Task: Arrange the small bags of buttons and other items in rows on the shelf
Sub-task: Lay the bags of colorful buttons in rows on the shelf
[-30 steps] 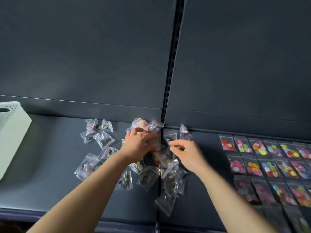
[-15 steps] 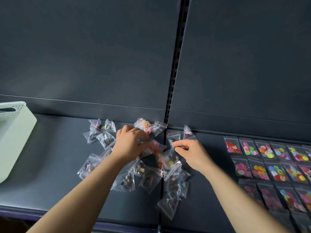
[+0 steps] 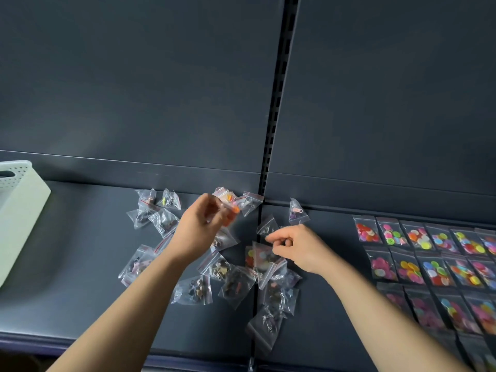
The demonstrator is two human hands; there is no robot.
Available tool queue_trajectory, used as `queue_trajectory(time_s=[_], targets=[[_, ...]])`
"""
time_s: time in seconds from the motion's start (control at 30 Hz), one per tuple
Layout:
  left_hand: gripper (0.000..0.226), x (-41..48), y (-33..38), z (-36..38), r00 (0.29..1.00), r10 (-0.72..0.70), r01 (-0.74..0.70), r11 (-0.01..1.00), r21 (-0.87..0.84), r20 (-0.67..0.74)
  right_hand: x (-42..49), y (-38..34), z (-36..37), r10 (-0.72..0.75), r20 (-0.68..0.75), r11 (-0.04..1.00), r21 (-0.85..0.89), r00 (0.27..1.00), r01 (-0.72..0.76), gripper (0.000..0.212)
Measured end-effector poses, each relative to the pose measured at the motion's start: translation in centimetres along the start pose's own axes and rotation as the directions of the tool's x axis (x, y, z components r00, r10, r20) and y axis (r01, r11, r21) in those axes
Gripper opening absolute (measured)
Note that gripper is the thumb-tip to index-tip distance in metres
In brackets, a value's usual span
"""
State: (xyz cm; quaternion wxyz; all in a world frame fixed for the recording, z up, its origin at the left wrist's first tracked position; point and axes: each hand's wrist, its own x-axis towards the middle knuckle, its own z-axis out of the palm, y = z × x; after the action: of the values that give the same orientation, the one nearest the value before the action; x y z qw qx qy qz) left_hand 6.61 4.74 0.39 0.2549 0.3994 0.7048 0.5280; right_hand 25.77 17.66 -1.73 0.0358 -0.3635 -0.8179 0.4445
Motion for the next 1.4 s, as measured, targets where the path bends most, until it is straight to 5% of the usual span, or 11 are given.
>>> queue_trajectory(time_s=[0.1, 0.27, 0.5, 0.67, 0.83, 1.03, 1.2, 1.4], targets=[[0.011, -0.6, 0.3, 0.2, 0.996, -0.044, 0.051, 0.994, -0.100, 0.074, -0.5, 0.0, -0.4, 0.015, 0.045, 0.995, -0.097, 0.999, -0.010, 0.027], [0.029, -0.7, -0.3, 1.6, 0.961, -0.093, -0.043, 0.879, 0.475, 0.261, -1.7, 0.4, -0.9, 0.044, 0.068, 0.986, -0.162, 0.997, -0.032, 0.047], [0.007, -0.5, 0.2, 3.4, 0.938, -0.134, -0.147, 0.684, 0.715, 0.321, -3.0, 0.8, -1.1, 0.082, -0.010, 0.994, -0.076, 0.997, -0.082, 0.044], [0.007, -0.3, 0.0, 3.1, 0.955, -0.113, -0.087, 0.778, 0.622, 0.275, -2.6, 1.0, -1.5, 0.051, -0.137, 0.999, 0.026, 0.989, -0.048, 0.038], [0.004, -0.4, 0.6, 1.0, 0.980, -0.143, 0.095, 0.948, 0.304, 0.139, -1.0, 0.5, -2.2, 0.024, -0.285, 0.996, 0.095, 0.958, 0.003, 0.030], [0.005, 0.4, 0.7, -0.9, 0.958, -0.240, 0.238, 0.971, -0.033, -0.157, 2.9, -1.9, -1.0, -0.119, -0.208, 0.984, 0.103, 0.971, 0.142, 0.027], [0.022, 2.5, -0.3, -2.7, 0.950, -0.227, 0.241, 0.970, 0.043, -0.214, 6.3, -4.3, 0.7, -0.263, -0.110, 0.964, -0.058, 0.958, 0.258, 0.035], [0.046, 5.2, -1.5, -2.3, 0.968, -0.216, 0.248, 0.890, 0.383, -0.125, 7.7, -3.0, 1.2, -0.155, -0.010, 0.975, -0.165, 0.988, 0.152, 0.030]])
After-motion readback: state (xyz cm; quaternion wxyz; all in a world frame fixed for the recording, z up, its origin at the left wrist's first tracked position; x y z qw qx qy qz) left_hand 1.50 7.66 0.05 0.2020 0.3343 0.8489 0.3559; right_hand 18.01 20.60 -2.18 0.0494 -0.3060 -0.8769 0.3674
